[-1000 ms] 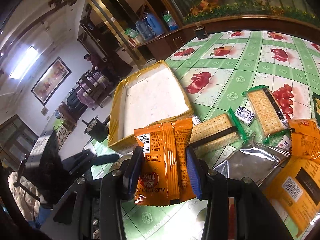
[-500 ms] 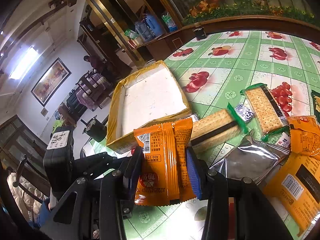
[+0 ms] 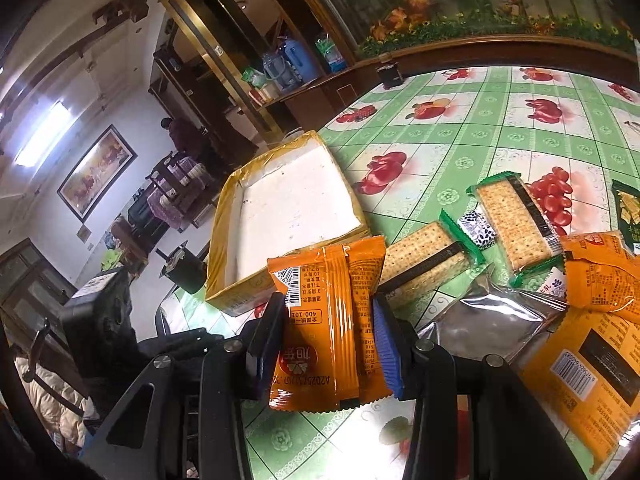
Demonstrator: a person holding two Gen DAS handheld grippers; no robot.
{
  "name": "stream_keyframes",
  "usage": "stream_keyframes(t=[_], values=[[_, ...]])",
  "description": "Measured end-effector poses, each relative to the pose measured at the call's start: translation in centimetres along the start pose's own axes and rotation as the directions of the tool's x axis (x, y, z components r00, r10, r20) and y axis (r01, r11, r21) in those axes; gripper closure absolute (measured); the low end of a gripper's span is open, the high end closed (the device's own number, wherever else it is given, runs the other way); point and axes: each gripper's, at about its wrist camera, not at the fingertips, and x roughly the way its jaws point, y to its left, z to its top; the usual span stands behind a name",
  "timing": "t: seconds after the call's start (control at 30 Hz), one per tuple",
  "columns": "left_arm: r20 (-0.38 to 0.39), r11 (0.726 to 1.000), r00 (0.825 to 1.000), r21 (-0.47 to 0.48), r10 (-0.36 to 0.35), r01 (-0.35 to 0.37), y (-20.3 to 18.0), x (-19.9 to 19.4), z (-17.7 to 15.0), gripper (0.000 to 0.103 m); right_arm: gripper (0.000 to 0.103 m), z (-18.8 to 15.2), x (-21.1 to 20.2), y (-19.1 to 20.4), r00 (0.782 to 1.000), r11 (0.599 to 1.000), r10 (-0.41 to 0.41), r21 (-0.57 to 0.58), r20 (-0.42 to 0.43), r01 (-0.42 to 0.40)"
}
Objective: Organize snacks
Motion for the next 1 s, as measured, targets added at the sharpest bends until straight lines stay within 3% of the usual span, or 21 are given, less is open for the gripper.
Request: stream_keyframes(t=[0.1, 0.2, 0.43, 0.47, 0.5, 0.53, 0.6, 0.63, 0.7, 0.77, 0.87, 0.9, 1.0], values=[[0.016, 1.000, 1.000, -0.012, -0.026, 0.027, 0.0, -0.7, 0.4, 0.078, 0.060, 0.0, -0.2, -0.1, 1.000, 1.000, -0.004, 0.005, 0.006, 0.004], [0.024, 0.999, 0.999, -0.015, -0.035, 0.035, 0.2, -1.1, 0.7, 0.088, 0.060, 0.0, -0.4, -0.1, 1.000, 1.000, -0.006, 0.010, 0.011, 0.006], [0.000, 0.998, 0.998, 0.024, -0.059, 0.059, -0.1, -0.9, 0.5, 0.086, 0.060, -0.1, -0.7, -0.9, 1.000, 0.999, -0.009, 0.039, 0.021, 0.008], [-0.002, 0.998, 0.998, 0.036, -0.058, 0.058, -0.3, -0.9, 0.5, 0.083, 0.060, -0.1, -0.8, -1.0, 1.000, 0.999, -0.008, 0.040, 0.022, 0.007], [-0.003, 0.997, 0.999, 0.056, -0.051, 0.051, -0.6, -0.9, 0.7, 0.069, 0.060, 0.0, -0.8, -1.0, 1.000, 0.999, -0.009, 0.040, 0.023, 0.008], [0.000, 0.997, 0.999, 0.073, -0.034, 0.034, -0.9, -0.8, 0.8, 0.048, 0.060, 0.0, -0.9, -1.0, 1.000, 0.999, -0.008, 0.039, 0.023, 0.007], [0.017, 0.993, 1.000, 0.117, -0.001, -0.001, -1.4, -0.8, 1.1, 0.026, 0.060, 0.0, -0.9, -1.0, 1.000, 0.999, -0.002, 0.036, 0.022, 0.001], [0.021, 0.990, 1.000, 0.141, 0.008, -0.011, -1.6, -0.7, 1.3, 0.025, 0.060, 0.0, -1.0, -1.0, 1.000, 0.999, 0.002, 0.036, 0.022, -0.003], [-0.006, 0.979, 1.000, 0.203, 0.003, -0.001, -2.1, 0.1, 2.0, 0.025, 0.060, 0.0, -1.1, -1.0, 1.000, 0.999, 0.005, 0.033, 0.023, -0.006], [-0.082, 0.962, 0.997, 0.272, -0.011, 0.033, -2.8, 1.7, 2.5, 0.025, 0.060, 0.1, -1.1, -1.1, 1.000, 0.999, 0.007, 0.034, 0.025, -0.007], [-0.132, 0.929, 0.990, 0.370, 0.041, 0.010, -3.9, 3.9, 2.5, 0.025, 0.060, 0.1, -1.3, -1.1, 1.000, 0.999, 0.010, 0.035, 0.030, -0.011], [-0.129, 0.927, 0.990, 0.374, 0.049, 0.003, -4.0, 4.3, 2.4, 0.028, 0.060, 0.2, -1.4, -1.2, 0.999, 0.999, 0.008, 0.035, 0.033, -0.009], [-0.096, 0.942, 0.991, 0.330, 0.091, -0.055, -3.6, 4.7, 2.4, 0.050, 0.060, 0.2, -1.5, -1.4, 0.999, 0.999, 0.002, 0.036, 0.038, -0.003]])
